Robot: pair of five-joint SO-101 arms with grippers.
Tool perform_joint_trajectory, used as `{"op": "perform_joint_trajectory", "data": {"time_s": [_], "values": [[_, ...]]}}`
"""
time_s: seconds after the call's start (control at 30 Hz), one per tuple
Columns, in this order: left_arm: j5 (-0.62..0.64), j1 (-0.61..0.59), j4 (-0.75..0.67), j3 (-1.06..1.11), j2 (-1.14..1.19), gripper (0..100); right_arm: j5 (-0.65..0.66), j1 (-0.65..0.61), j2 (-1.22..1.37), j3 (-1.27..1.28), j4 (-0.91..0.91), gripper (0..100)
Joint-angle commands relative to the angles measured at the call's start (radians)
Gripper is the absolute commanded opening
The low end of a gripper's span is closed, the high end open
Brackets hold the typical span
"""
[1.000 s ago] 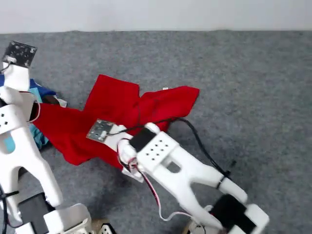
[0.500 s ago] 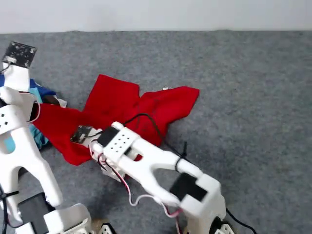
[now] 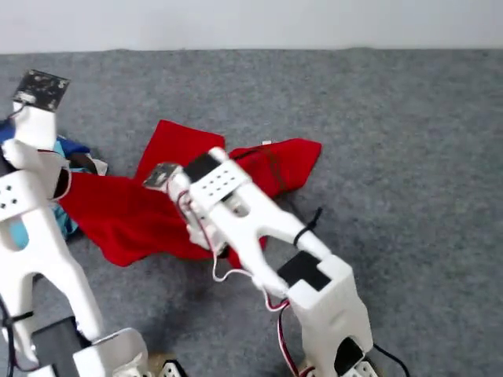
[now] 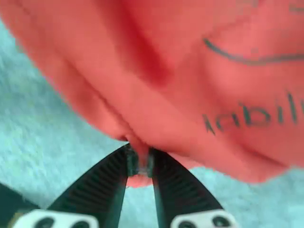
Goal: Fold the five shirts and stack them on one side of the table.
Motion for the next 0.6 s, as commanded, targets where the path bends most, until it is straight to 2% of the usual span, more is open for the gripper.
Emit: {"op": "perform_joint_trajectory", "data": {"time_s": [0.0, 0.17, 0.27, 0.4, 0.57], "values": [[0.002, 0.08, 0.043, -0.019, -0.112, 1, 0.071, 0.076, -0.119, -0.046, 0.088, 1.1], [-0.002, 0.184, 0.121, -0.013, -0.187, 1, 0.212, 0.208, -0.251, -0.026, 0.105, 1.0], [-0.003, 0.186, 0.121, -0.013, -0.186, 1, 0.261, 0.208, -0.269, 0.029, 0.104, 1.0], [-0.031, 0.158, 0.112, -0.008, -0.186, 1, 0.187, 0.13, -0.268, 0.101, 0.099, 3.8], [-0.091, 0.078, 0.06, 0.074, -0.186, 1, 0.064, 0.085, -0.28, 0.155, 0.105, 23.4]]}}
